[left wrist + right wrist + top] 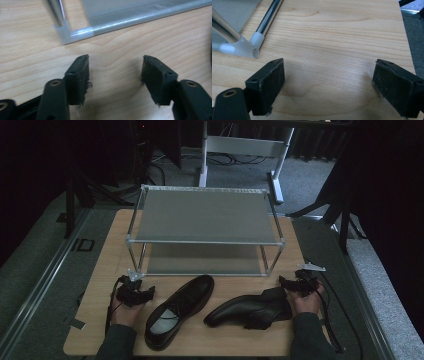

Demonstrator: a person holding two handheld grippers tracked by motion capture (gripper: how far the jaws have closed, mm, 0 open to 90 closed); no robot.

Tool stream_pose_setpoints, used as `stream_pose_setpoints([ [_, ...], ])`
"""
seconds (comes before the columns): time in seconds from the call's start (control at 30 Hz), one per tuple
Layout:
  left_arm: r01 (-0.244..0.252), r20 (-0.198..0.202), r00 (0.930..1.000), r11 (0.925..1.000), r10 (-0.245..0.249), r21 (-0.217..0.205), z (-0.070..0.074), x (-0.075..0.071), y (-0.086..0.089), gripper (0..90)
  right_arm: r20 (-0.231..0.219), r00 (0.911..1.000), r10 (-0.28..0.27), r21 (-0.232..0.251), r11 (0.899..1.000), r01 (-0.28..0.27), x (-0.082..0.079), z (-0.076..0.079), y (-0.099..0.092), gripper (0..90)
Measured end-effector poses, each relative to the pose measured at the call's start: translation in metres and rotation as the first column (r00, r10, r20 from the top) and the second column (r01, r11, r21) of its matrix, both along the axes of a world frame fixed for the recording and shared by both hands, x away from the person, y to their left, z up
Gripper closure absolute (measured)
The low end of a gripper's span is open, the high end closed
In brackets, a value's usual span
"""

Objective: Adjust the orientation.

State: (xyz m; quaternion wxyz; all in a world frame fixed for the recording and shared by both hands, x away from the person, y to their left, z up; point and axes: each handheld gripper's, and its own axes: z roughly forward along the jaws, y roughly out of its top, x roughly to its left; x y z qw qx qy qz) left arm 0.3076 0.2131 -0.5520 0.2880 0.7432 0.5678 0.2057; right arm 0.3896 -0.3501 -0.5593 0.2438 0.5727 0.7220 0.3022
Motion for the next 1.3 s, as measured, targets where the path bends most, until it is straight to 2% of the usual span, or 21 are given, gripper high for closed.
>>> stream_pose_setpoints([
  [0.1, 0.009, 0.009, 0.9999, 0.9998, -0.008, -0.020, 0.005, -0.004, 0.005, 45.3, 0.000, 1.0000, 0.000, 0.000, 1.000, 0.000, 0.000, 0.000, 0.000, 10.5],
  [0.13, 0.015, 0.037, 0.9992, 0.9990, -0.013, -0.042, 0.013, -0.011, 0.009, 46.0, 0.000, 1.0000, 0.000, 0.000, 1.000, 0.000, 0.000, 0.000, 0.000, 10.5],
  [0.27, 0.041, 0.075, 0.9965, 0.9978, -0.037, -0.053, 0.027, -0.022, 0.011, 46.4, 0.000, 1.0000, 0.000, 0.000, 1.000, 0.000, 0.000, 0.000, 0.000, 10.5],
  [0.3, 0.070, 0.101, 0.9927, 0.9961, -0.065, -0.052, 0.038, -0.030, 0.010, 46.7, 0.000, 1.0000, 0.000, 0.000, 1.000, 0.000, 0.000, 0.000, 0.000, 10.5],
  [0.37, 0.100, 0.123, 0.9880, 0.9938, -0.094, -0.048, 0.049, -0.039, 0.008, 46.9, 0.000, 1.0000, 0.000, 0.000, 1.000, 0.000, 0.000, 0.000, 0.000, 10.5],
  [0.47, 0.122, 0.137, 0.9841, 0.9907, -0.113, -0.060, 0.056, -0.044, 0.007, 48.2, 0.000, 1.0000, 0.000, 0.000, 1.000, 0.000, 0.000, 0.000, 0.000, 10.5],
  [0.5, 0.149, 0.148, 0.9795, 0.9860, -0.137, -0.075, 0.062, -0.050, 0.006, 48.8, 0.000, 1.0000, 0.000, 0.000, 1.000, 0.000, 0.000, 0.000, 0.000, 10.5],
  [0.53, 0.149, 0.148, 0.9795, 0.9860, -0.137, -0.075, 0.062, -0.050, 0.006, 49.1, 0.000, 1.0000, 0.000, 0.000, 1.000, 0.000, 0.000, 0.000, 0.000, 10.5],
  [0.57, 0.189, 0.155, 0.9726, 0.9781, -0.174, -0.088, 0.068, -0.055, 0.004, 49.2, 0.000, 1.0000, 0.000, 0.000, 1.000, 0.000, 0.000, 0.000, 0.000, 10.5],
  [0.67, 0.214, 0.155, 0.9678, 0.9730, -0.199, -0.087, 0.071, -0.058, 0.002, 50.9, 0.000, 1.0000, 0.000, 0.000, 1.000, 0.000, 0.000, 0.000, 0.000, 10.5],
  [0.7, 0.242, 0.159, 0.9610, 0.9661, -0.226, -0.090, 0.075, -0.062, -0.001, 51.7, 0.000, 1.0000, 0.000, 0.000, 1.000, 0.000, 0.000, 0.000, 0.000, 10.5],
  [0.73, 0.242, 0.159, 0.9610, 0.9661, -0.226, -0.090, 0.075, -0.062, -0.001, 51.8, 0.000, 1.0000, 0.000, 0.000, 1.000, 0.000, 0.000, 0.000, 0.000, 10.5],
  [0.77, 0.263, 0.165, 0.9549, 0.9607, -0.247, -0.087, 0.078, -0.065, -0.004, 51.8, 0.000, 1.0000, 0.000, 0.000, 1.000, 0.000, 0.000, 0.000, 0.000, 10.5],
  [0.8, 0.263, 0.165, 0.9549, 0.9607, -0.247, -0.087, 0.078, -0.065, -0.004, 51.8, 0.000, 1.0000, 0.000, 0.000, 1.000, 0.000, 0.000, 0.000, 0.000, 10.5],
  [0.83, 0.279, 0.166, 0.9503, 0.9568, -0.263, -0.081, 0.080, -0.068, -0.007, 51.9, 0.000, 1.0000, 0.000, 0.001, 1.000, 0.000, 0.000, 0.000, 0.000, 10.5],
  [0.93, 0.298, 0.164, 0.9450, 0.9513, -0.283, -0.078, 0.082, -0.071, -0.010, 52.1, 0.000, 1.0000, -0.001, 0.001, 1.000, 0.001, 0.000, 0.000, 0.000, 10.5],
  [0.97, 0.316, 0.163, 0.9394, 0.9463, -0.302, -0.069, 0.084, -0.073, -0.013, 52.1, 0.000, 1.0000, 0.000, 0.001, 1.000, 0.000, 0.000, 0.000, 0.000, 10.5],
  [1.13, 0.327, 0.157, 0.9368, 0.9418, -0.313, -0.076, 0.082, -0.072, -0.014, 52.1, 0.000, 1.0000, 0.000, 0.001, 1.000, 0.000, 0.000, 0.000, 0.000, 10.5],
  [1.23, 0.349, 0.152, 0.9297, 0.9339, -0.335, -0.076, 0.082, -0.075, -0.017, 52.2, 0.000, 1.0000, 0.000, 0.001, 1.000, 0.000, 0.000, 0.000, 0.000, 10.5],
  [1.27, 0.349, 0.152, 0.9297, 0.9339, -0.335, -0.076, 0.082, -0.075, -0.017, 52.1, 0.000, 1.0000, 0.000, 0.001, 1.000, 0.000, 0.000, 0.000, 0.000, 10.5],
  [1.3, 0.363, 0.142, 0.9256, 0.9297, -0.351, -0.065, 0.081, -0.075, -0.019, 52.2, 0.000, 1.0000, 0.000, 0.001, 1.000, 0.000, 0.000, 0.000, 0.000, 10.5],
])
